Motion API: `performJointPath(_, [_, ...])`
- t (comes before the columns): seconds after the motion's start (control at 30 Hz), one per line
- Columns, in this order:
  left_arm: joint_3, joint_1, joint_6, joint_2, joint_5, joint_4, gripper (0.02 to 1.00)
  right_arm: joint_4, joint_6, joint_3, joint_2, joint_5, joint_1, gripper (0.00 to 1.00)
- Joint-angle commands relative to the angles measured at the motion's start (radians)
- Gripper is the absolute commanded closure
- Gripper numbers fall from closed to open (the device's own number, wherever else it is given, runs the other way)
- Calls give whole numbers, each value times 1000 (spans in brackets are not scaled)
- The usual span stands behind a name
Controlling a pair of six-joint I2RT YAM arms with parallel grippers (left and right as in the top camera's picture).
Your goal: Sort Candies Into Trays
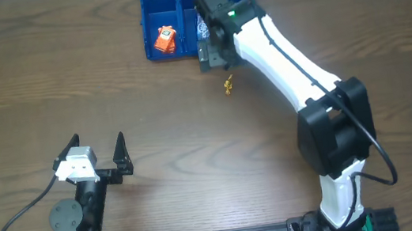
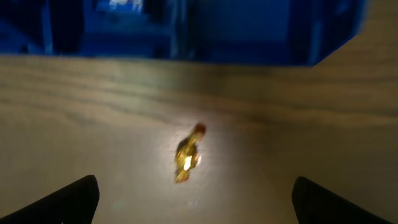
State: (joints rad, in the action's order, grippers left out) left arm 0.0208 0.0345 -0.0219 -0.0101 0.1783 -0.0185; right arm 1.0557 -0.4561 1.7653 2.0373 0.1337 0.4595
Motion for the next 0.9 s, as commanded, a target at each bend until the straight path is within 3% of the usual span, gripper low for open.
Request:
performJointPath(0.03, [-16, -4, 8, 6, 21, -41, 20, -41, -37, -81, -11, -16, 26, 7])
performJointPath(0.4, [-16, -4, 8, 6, 21, -41, 20, -239, -47, -267, 19, -17, 26, 34])
performJointPath(0.9, [-16, -4, 8, 6, 21, -41, 23, -252, -76, -269, 84, -16, 26, 178])
